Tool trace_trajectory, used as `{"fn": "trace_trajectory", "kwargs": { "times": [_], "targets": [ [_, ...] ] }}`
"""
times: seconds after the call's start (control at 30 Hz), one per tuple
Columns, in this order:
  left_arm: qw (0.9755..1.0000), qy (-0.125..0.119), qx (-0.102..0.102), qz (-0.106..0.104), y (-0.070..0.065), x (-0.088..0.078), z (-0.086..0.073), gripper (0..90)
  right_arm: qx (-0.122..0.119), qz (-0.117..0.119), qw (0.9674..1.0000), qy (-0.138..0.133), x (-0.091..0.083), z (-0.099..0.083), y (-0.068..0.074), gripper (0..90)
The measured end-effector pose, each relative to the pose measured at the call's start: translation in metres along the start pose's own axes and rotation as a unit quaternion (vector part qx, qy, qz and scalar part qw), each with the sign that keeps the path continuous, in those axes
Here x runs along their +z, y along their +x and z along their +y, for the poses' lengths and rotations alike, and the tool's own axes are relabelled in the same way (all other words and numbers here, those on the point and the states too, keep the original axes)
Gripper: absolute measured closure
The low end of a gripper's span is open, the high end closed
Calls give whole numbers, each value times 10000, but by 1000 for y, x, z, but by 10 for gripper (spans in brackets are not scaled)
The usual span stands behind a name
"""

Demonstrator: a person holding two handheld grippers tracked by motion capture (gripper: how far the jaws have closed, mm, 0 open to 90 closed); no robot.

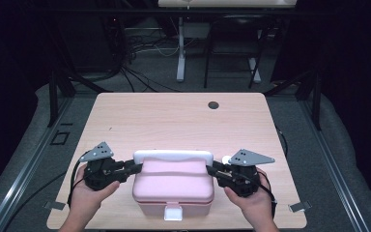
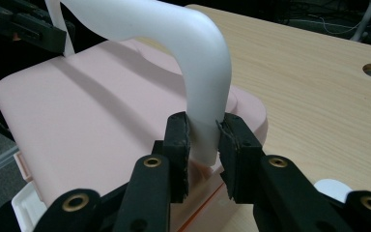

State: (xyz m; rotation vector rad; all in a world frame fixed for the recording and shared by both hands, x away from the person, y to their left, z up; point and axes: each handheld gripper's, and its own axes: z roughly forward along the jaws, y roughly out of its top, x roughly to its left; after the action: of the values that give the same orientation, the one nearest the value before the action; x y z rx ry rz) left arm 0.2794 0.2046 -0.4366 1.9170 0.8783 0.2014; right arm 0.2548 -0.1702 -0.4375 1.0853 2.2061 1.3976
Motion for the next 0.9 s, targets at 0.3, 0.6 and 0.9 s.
{"fn": "trace_trajectory", "kwargs": {
  "times": [0.3, 0.6, 0.9],
  "targets": [
    [9999, -49, -84, -61, 3, -2, 8, 735, 128, 58, 9998, -113, -1, 7, -4, 739],
    [9999, -84, -66, -61, 5, -3, 16, 731, 226, 62, 9995, -195, -2, 16, -7, 740],
    [9999, -167, -5, 17, 4, -18, 16, 686, 320, 102, 9992, -207, -3, 20, -9, 741]
  ]
}}
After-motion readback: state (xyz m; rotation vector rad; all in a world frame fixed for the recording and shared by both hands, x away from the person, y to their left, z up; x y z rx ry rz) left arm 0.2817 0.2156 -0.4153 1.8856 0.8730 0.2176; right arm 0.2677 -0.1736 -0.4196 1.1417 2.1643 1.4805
